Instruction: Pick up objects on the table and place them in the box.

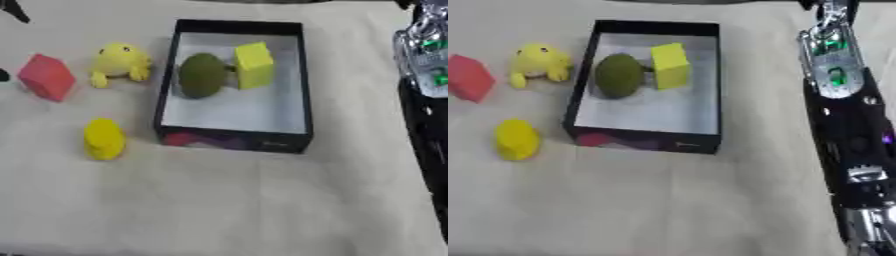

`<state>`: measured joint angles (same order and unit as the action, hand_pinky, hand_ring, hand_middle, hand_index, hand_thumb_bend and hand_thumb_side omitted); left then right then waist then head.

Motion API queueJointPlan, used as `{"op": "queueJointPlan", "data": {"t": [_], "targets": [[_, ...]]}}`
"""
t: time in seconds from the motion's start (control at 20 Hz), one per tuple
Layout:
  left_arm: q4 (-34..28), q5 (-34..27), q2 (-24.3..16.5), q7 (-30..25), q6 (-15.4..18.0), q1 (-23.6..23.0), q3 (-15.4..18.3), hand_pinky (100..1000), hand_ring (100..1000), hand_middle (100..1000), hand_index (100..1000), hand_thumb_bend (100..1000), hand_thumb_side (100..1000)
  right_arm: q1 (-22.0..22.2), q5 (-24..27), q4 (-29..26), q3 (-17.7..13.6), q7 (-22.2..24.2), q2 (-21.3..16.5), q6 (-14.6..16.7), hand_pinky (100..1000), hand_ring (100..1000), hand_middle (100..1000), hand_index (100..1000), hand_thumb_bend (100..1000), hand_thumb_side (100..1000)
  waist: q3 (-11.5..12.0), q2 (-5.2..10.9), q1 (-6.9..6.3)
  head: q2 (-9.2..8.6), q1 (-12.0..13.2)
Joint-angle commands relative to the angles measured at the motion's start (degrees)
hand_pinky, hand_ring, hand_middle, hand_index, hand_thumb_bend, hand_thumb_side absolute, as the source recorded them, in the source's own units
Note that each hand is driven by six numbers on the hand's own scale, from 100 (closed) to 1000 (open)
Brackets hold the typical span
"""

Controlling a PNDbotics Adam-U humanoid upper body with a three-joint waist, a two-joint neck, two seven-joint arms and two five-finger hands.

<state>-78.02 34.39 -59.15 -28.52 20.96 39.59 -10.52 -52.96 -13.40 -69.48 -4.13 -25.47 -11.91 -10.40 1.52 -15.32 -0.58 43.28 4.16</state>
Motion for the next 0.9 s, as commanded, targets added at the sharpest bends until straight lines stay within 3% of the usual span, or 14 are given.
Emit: {"op": "queueJointPlan", "data": {"t": [0.05, 0.3, 0.9], "targets": [[0.2, 0.7, -0.8, -1.0, 0.5, 1.7, -0.2, 855, 821, 772, 824, 623, 100, -1.4, -0.5, -1.3, 0.2, 0.0, -0.2, 0.1, 795, 740, 731, 833, 341, 364, 0.0, 2.04, 0.14, -1.58, 0.5], [0.8, 1.3, 0.3, -2.6, 1.1, 3.1, -1.3, 855, 823, 774, 821, 625, 100, -1.9, -0.5, -1.0, 0.2, 0.4, -0.1, 0.1, 797, 742, 732, 834, 344, 365, -0.3, 1.72, 0.32, -2.62, 0.8], [3.4, 1.1, 1.3, -11.4, 0.3, 4.2, -2.3, 862, 834, 794, 823, 674, 100, -2.8, 0.3, 0.2, 0.2, 0.3, -0.7, 0.3, 797, 739, 729, 832, 323, 373, -0.5, 0.84, 0.26, -1.73, -0.1]]}}
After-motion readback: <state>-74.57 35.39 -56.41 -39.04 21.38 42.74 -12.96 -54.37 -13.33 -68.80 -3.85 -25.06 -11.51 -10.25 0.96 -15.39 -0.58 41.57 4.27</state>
